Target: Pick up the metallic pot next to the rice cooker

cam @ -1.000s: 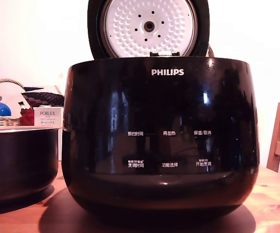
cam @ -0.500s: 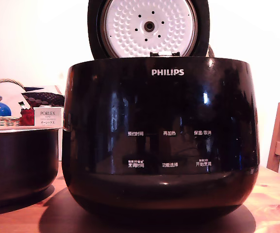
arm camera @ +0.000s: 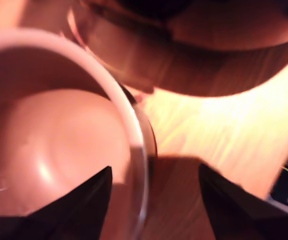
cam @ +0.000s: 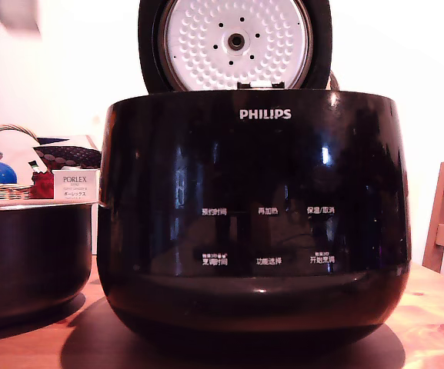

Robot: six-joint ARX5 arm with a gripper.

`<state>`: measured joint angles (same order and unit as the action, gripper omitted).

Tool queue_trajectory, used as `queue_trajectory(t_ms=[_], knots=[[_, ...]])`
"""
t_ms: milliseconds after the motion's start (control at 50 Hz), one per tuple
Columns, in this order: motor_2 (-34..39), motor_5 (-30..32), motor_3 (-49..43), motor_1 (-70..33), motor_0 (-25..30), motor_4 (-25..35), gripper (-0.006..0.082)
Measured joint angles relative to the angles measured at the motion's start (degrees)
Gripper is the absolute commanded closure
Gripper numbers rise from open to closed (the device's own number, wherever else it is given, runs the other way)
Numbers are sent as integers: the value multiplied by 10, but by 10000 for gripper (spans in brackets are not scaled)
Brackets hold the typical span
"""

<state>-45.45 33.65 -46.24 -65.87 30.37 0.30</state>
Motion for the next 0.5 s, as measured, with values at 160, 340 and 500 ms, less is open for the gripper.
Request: queue_trajectory(t_ms=[160,340,500], knots=[[0,4,13,-38,-16,0,268],[0,7,13,-56,-17,0,403],[0,7,13,-64,-17,2,738]])
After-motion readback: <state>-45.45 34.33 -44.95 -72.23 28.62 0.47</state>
